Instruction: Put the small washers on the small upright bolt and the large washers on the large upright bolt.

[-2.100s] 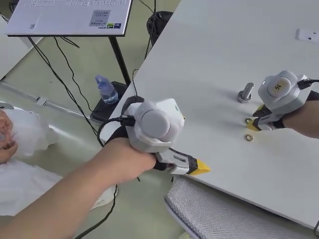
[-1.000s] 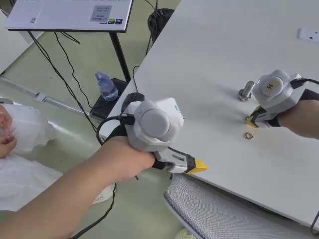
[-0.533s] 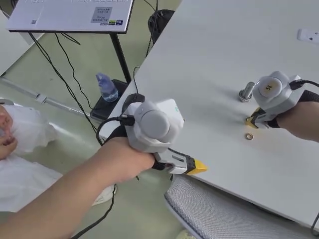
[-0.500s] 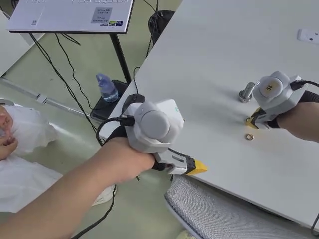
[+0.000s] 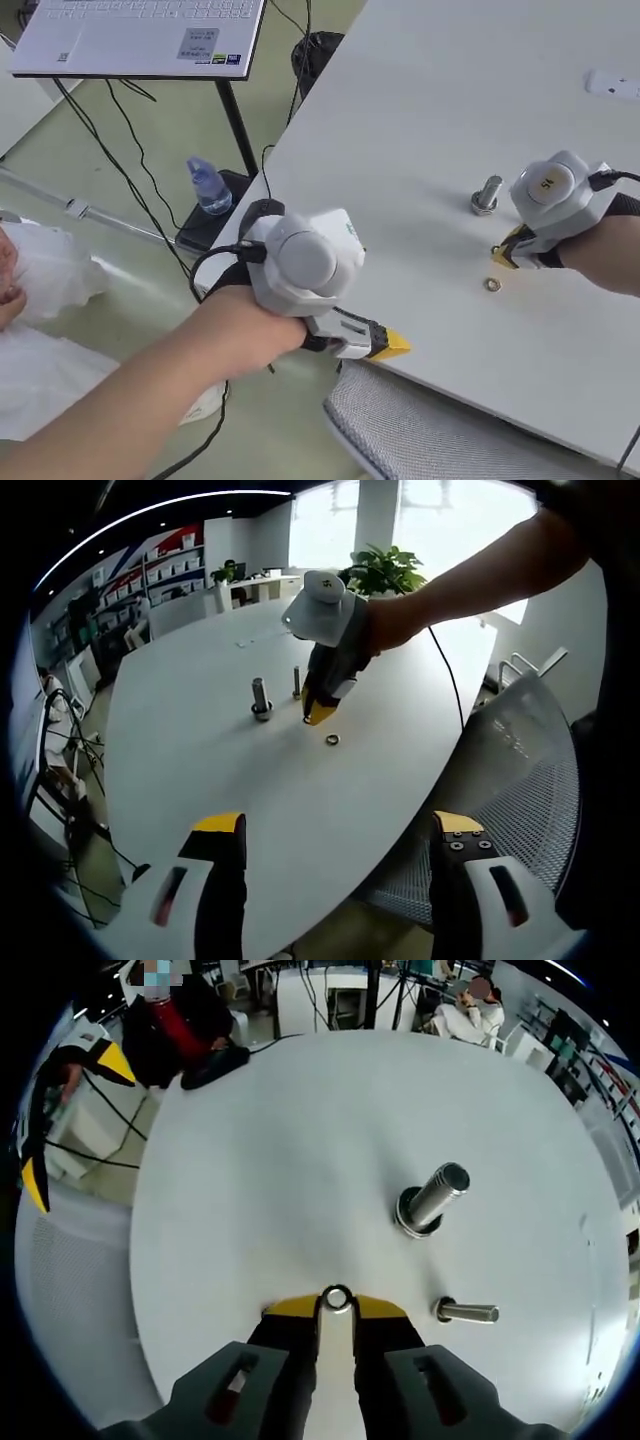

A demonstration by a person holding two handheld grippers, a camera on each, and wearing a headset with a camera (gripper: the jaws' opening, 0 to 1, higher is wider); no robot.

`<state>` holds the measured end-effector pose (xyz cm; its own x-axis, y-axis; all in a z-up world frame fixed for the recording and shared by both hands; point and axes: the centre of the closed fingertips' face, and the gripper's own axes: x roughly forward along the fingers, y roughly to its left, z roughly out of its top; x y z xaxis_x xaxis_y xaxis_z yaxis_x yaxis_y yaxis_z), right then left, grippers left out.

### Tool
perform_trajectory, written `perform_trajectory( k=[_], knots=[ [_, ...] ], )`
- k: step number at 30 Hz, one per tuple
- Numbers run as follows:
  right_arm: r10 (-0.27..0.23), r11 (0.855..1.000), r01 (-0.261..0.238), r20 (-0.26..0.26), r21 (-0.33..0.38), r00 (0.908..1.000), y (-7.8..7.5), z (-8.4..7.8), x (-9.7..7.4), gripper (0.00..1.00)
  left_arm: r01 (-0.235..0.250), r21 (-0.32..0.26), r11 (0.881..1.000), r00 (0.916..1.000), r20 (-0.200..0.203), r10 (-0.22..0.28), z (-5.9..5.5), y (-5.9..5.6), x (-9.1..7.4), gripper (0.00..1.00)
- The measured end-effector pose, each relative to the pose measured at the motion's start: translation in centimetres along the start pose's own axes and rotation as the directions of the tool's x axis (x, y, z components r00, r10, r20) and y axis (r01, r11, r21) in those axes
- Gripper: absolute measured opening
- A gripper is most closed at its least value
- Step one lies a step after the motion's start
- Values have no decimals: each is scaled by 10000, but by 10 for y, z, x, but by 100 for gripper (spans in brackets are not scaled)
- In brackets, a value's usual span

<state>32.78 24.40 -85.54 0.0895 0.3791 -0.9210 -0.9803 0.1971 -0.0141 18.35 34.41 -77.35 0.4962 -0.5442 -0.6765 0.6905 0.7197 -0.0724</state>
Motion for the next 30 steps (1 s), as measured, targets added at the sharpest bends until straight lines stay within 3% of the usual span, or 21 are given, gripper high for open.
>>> perform_trajectory(
  k=[19,30],
  knots=[
    [-378,9983,374,77,454,9993,-13,-17,-38,13,131,195,9997,9999,103,-133,9,0,3,74],
    [-898,9949,898,-22,457,9960,-43,-21,-57,13,105,217,9997,9998,151,-109,10,-2,4,73]
  ],
)
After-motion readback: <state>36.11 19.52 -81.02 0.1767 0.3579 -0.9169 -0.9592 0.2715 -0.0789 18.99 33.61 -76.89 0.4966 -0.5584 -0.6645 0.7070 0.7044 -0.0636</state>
